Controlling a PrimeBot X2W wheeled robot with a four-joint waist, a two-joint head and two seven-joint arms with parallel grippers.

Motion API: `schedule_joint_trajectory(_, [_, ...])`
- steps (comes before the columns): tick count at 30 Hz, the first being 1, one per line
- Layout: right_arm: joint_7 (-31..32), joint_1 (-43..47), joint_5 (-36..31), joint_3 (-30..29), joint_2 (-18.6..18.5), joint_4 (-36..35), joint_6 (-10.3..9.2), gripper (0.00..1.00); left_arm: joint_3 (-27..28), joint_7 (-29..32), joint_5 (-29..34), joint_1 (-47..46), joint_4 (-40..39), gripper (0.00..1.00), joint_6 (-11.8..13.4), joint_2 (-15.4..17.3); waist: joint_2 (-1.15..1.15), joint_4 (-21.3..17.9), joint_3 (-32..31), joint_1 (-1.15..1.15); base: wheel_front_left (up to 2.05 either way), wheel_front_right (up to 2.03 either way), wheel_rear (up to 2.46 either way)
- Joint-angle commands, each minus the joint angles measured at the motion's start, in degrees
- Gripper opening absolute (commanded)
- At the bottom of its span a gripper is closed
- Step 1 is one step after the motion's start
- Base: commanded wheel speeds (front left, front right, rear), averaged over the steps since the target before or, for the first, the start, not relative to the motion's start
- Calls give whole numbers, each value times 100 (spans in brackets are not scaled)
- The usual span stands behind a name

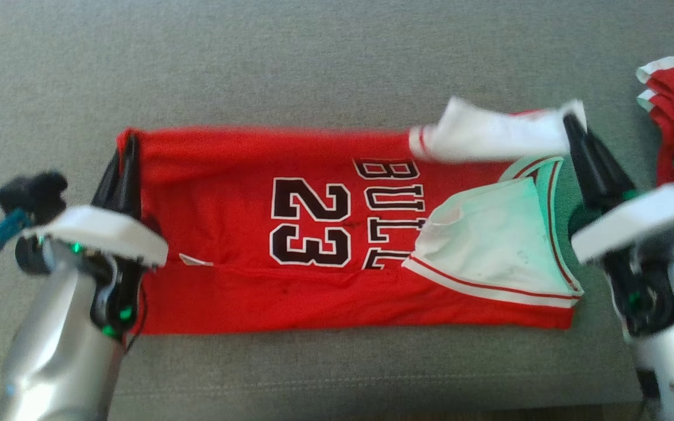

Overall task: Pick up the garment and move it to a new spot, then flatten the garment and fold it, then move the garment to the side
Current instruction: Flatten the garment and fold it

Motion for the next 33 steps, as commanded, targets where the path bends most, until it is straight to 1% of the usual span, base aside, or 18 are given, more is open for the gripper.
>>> schedule_joint_trajectory(1, [76, 158, 11, -34, 56, -397, 21, 0, 254, 43, -57, 110, -341, 0, 79, 272, 0, -44, -31, 0, 0, 0, 0])
schedule_joint_trajectory(5, [304, 847, 6, -333, 285, -881, 21, 0, 366, 262, -254, 713, -882, 0, 261, 338, 0, -88, -43, 0, 0, 0, 0])
schedule_joint_trajectory(8, [418, 1227, -20, -530, 490, -1079, 21, 0, 415, 389, -365, 1021, -1108, 0, 341, 374, 0, -91, -53, 0, 0, 0, 0])
schedule_joint_trajectory(9, [418, 1227, -20, -530, 490, -1079, 21, 0, 415, 389, -365, 1021, -1108, 0, 341, 374, 0, -91, -53, 0, 0, 0, 0])
schedule_joint_trajectory(10, [443, 1336, -40, -583, 566, -1125, 21, 0, 434, 417, -427, 1093, -1147, 0, 344, 358, 0, -86, -54, 0, 0, 0, 0])
schedule_joint_trajectory(11, [473, 1523, -92, -665, 719, -1184, 21, 0, 420, 481, -474, 1210, -1174, 0, 353, 355, 0, -85, -55, 0, 0, 0, 0])
schedule_joint_trajectory(15, [555, 1860, -224, -703, 934, -1204, 21, 0, 371, 563, -605, 1363, -1092, 0, 268, 298, 0, -90, -58, 0, 0, 0, 0])
schedule_joint_trajectory(16, [568, 1911, -265, -671, 968, -1198, 21, 35, 374, 559, -642, 1384, -1050, 5, 247, 278, 0, -101, -52, 0, 0, 0, 0])
schedule_joint_trajectory(17, [576, 1947, -286, -633, 998, -1191, 21, 100, 369, 529, -629, 1389, -1002, 38, 251, 274, 0, -108, -51, 0, 0, 0, 0])
schedule_joint_trajectory(18, [574, 1976, -329, -605, 1016, -1182, 21, 100, 353, 499, -595, 1390, -940, 88, 261, 279, 0, -115, -54, 0, 0, 0, 0])
schedule_joint_trajectory(19, [557, 1996, -378, -587, 1030, -1179, 21, 100, 348, 449, -567, 1387, -883, 100, 277, 274, 0, -122, -64, 0, 0, 0, 0])
schedule_joint_trajectory(23, [446, 2107, -541, -545, 1058, -1215, 21, 100, 312, 150, -326, 1408, -777, 100, 455, 223, 0, -125, -138, 0, 0, 0, 0])
schedule_joint_trajectory(26, [278, 2182, -683, -484, 1022, -1334, 21, 100, 306, -59, -33, 1481, -841, 100, 638, 188, 0, -127, -207, 0, 0, 0, 0])
schedule_joint_trajectory(30, [-111, 2155, -1056, -530, 970, -1511, 21, 100, 422, -174, 437, 1646, -1203, 100, 913, 85, 0, -132, -316, 0, 0, 0, 0])
schedule_joint_trajectory(33, [-423, 2066, -1402, -726, 1017, -1558, 21, 100, 626, -182, 869, 1777, -1760, 100, 1035, -59, 0, -114, -409, 0, 0, 0, 0])
